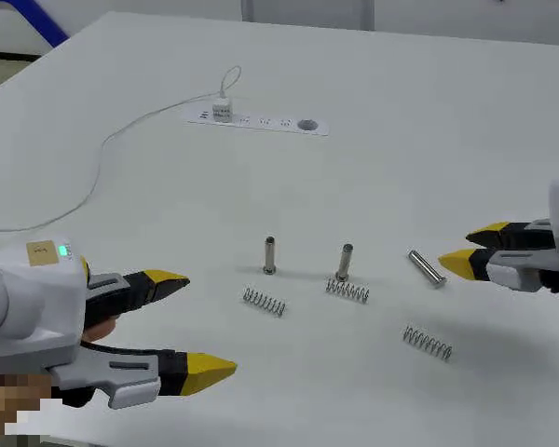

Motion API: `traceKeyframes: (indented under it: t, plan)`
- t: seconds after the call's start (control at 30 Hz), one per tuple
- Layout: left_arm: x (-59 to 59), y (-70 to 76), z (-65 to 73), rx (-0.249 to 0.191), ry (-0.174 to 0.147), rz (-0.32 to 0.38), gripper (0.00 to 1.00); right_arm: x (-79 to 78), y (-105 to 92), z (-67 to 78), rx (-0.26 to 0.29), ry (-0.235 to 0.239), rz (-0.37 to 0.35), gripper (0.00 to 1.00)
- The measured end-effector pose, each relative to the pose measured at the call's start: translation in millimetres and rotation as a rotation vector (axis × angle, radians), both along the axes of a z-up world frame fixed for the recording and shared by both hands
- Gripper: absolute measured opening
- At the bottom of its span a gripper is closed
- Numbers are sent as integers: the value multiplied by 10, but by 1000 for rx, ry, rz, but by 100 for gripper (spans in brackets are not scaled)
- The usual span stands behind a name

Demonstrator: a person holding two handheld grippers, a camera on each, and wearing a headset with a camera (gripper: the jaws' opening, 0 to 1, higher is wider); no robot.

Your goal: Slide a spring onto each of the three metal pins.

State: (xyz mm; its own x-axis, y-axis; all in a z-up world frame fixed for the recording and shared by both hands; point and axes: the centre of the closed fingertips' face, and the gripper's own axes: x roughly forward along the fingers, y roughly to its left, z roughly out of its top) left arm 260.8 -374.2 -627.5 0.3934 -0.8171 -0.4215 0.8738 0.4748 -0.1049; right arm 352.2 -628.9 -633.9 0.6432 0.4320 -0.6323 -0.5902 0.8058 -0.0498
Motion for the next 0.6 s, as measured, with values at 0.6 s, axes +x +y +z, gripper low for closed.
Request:
traceKeyframes:
  t: [0.6]
  plan:
    - [5,10,-9,-2,4,7,71,272,95,-336,-101,116,-20,21]
